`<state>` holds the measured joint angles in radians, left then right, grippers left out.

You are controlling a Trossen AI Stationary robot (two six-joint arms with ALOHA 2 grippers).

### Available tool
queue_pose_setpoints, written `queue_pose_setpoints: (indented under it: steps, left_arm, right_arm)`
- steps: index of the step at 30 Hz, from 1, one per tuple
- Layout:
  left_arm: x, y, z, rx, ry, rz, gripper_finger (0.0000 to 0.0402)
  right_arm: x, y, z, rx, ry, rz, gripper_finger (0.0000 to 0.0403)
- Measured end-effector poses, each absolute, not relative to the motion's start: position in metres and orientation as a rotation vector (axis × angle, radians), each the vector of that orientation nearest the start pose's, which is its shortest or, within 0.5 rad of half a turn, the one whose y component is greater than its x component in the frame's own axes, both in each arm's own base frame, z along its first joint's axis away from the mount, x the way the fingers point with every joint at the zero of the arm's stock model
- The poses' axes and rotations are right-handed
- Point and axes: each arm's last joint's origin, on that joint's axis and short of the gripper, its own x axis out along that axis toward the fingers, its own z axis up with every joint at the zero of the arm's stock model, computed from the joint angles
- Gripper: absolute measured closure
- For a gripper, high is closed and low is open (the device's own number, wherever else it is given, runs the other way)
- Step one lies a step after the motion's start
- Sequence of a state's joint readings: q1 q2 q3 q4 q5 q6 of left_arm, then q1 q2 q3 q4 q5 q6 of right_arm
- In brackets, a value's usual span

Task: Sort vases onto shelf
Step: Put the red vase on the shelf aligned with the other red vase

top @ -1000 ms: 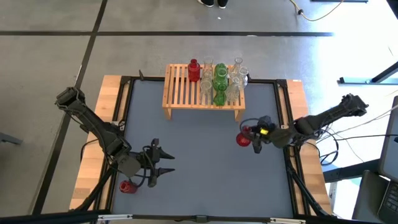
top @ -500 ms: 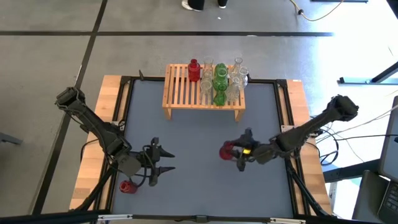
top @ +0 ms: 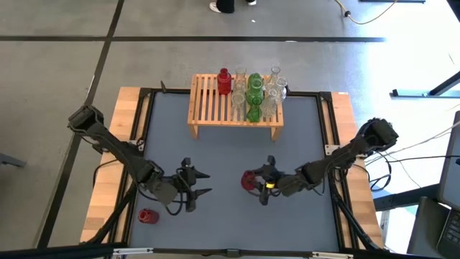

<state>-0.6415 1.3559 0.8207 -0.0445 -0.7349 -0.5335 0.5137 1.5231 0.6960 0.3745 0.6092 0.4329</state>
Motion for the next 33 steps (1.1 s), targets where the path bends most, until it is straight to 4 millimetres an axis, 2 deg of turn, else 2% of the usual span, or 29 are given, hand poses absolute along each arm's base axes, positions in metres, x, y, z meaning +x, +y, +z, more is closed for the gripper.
queue_pose_setpoints:
  steps: [9,21,29,33]
  left_arm:
    - [0.259,-0.152,0.220,-0.123,0.393,0.237,0.0184]
    - [0.273,-0.151,0.197,-0.101,0.425,0.270,0.0184]
    - [0.277,-0.148,0.194,-0.127,0.444,0.248,0.0184]
    - [0.277,-0.148,0.195,-0.134,0.447,0.232,0.0184]
  right_arm:
    - [0.280,0.131,0.165,0.158,0.387,-0.195,0.0244]
    - [0.280,0.131,0.161,0.209,0.407,-0.194,0.0244]
    - [0.283,0.133,0.144,0.184,0.447,-0.204,0.0244]
    - [0.285,0.134,0.142,0.179,0.438,-0.194,0.0244]
